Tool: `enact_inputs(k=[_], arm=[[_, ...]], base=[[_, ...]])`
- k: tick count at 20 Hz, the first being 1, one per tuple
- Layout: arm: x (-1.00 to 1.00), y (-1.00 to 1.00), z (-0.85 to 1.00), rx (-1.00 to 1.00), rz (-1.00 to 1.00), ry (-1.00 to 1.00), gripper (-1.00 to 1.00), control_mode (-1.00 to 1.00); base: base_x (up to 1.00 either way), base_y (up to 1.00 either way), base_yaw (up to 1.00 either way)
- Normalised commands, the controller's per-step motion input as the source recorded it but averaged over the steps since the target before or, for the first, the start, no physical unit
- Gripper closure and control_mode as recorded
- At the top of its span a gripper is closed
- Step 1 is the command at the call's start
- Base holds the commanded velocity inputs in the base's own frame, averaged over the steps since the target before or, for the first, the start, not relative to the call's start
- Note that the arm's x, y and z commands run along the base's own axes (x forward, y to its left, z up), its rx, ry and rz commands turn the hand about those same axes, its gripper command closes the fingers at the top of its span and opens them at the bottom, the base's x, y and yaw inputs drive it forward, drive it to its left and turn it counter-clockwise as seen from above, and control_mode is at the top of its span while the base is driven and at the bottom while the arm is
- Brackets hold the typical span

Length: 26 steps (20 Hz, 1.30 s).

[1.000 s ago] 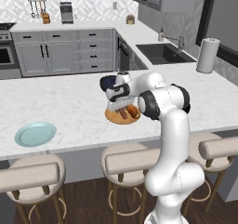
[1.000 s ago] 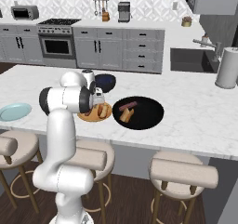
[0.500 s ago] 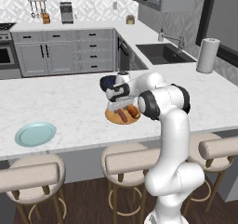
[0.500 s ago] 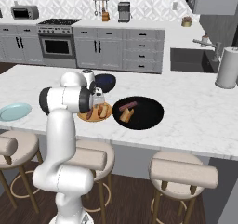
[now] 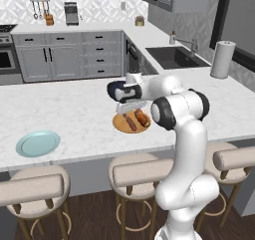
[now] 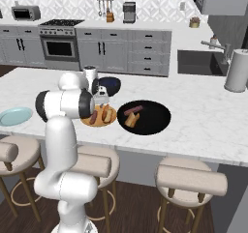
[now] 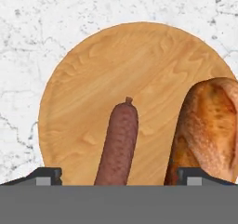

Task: Place one bun and one sausage from the bowl on each plate.

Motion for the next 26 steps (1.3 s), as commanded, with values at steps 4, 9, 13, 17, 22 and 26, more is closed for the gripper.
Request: enact_inputs(k=[4,9,13,17,22,26], arm=[[-0.41,-0.95,0.24,0.02,-0.08,0.0,-1.0,-1.0],[-0.15,-1.0,0.0,0.04,-0.09,0.0,-1.0,-1.0],[0.0,-1.0,0.16,0.04,-0.14,0.01,-1.0,-1.0],[0.1,-0.97,0.06,0.03,-0.12,0.03,-1.0,-1.0],[0.16,-0.44,-0.02,0.0,-0.04,0.01,-1.0,-1.0],[0.06,-0.08,-0.2,0.01,0.0,0.01,-1.0,-1.0]], base=[[0.0,0.0,0.0],[0.0,0.0,0.0],[0.0,0.0,0.0],[0.0,0.0,0.0],[0.0,0.0,0.0],[0.0,0.0,0.0]])
